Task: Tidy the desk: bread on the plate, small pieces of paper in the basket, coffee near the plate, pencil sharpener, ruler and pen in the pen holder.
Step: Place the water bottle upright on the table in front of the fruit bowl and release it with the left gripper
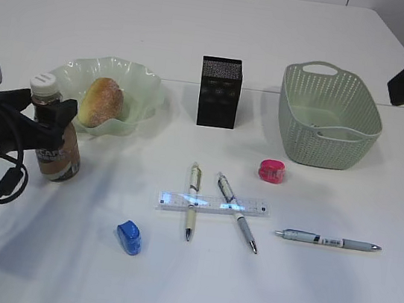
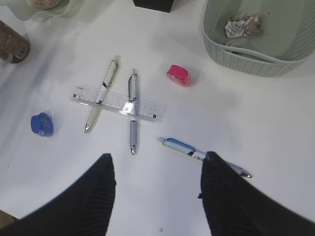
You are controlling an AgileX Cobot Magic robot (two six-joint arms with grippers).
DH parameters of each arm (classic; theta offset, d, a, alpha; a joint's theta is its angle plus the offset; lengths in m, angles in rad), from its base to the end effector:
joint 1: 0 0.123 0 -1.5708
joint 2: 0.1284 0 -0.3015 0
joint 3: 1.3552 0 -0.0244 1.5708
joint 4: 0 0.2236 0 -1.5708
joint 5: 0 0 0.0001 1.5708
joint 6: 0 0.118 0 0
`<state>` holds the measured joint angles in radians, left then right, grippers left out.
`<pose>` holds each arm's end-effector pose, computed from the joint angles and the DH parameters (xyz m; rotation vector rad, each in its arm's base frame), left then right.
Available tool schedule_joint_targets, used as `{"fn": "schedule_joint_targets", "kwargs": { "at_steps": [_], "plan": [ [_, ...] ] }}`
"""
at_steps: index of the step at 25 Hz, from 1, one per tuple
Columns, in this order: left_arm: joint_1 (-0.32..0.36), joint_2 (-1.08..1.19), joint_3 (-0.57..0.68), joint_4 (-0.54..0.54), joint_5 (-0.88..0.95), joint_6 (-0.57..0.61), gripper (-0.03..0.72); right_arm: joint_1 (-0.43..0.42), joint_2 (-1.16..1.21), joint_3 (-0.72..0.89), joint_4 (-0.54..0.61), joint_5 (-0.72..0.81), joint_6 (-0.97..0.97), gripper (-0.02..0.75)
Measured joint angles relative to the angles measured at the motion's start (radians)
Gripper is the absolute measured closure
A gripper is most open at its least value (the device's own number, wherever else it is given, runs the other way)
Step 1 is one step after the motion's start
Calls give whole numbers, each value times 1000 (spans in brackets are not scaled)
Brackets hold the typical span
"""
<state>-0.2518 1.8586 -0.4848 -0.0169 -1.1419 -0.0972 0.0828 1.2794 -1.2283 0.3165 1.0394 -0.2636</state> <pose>0.3150 -0.0792 0.1739 0.1155 1.7181 -0.2507 0.2334 0.0512 0.3585 -0.3345 2.5101 0.3395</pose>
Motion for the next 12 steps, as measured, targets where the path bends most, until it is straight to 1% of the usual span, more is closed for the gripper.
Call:
{"fn": "schedule_joint_targets", "kwargs": {
  "at_steps": [3,12],
  "plan": [
    [0,-12,0,0,0,0,71,0,0,0,0,0,0,295],
    [0,-129,0,0,0,0,71,0,0,0,15,0,0,295]
  ]
}}
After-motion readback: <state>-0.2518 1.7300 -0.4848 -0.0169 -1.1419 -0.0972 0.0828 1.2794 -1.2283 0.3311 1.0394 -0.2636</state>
